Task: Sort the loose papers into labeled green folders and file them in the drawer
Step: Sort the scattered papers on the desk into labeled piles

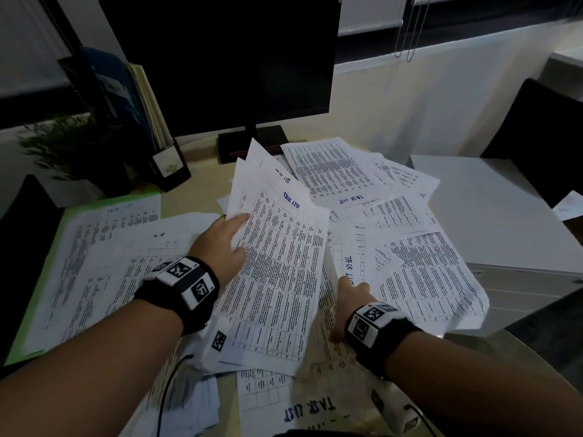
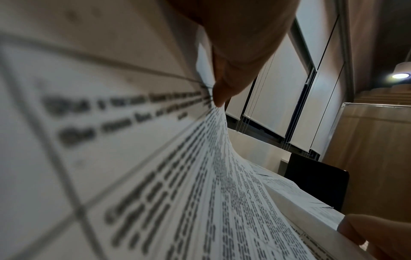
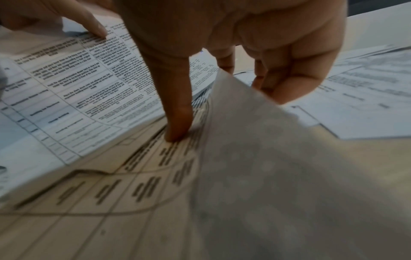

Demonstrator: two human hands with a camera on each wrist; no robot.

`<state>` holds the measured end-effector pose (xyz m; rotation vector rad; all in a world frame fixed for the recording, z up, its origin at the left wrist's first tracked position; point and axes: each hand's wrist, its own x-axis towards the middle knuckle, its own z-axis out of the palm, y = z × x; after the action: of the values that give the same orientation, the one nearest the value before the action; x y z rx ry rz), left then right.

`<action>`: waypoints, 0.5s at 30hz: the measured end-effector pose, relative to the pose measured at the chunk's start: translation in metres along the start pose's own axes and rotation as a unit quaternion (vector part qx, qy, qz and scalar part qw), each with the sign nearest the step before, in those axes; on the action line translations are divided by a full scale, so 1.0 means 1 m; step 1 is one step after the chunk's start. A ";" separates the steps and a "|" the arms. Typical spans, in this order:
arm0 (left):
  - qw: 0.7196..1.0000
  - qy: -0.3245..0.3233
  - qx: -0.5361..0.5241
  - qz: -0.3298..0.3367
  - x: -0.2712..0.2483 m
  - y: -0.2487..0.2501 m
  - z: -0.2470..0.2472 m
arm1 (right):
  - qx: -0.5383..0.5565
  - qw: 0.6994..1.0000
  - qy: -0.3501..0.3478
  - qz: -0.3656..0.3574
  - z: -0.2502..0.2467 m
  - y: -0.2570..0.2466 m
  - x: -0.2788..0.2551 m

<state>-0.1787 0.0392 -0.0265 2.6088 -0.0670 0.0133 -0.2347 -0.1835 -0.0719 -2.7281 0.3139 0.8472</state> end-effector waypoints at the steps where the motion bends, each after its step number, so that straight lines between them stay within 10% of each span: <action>1: 1.000 0.000 0.000 0.000 0.000 0.000 0.000 | -0.002 1.000 -0.002 0.003 0.000 0.001 0.000; 15: 1.000 0.006 -0.021 0.017 0.008 0.007 0.001 | 0.015 1.000 0.001 0.017 0.003 0.002 -0.002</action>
<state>-0.1707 0.0319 -0.0233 2.5657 -0.1075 0.0388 -0.2385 -0.1846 -0.0731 -2.7026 0.3707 0.8418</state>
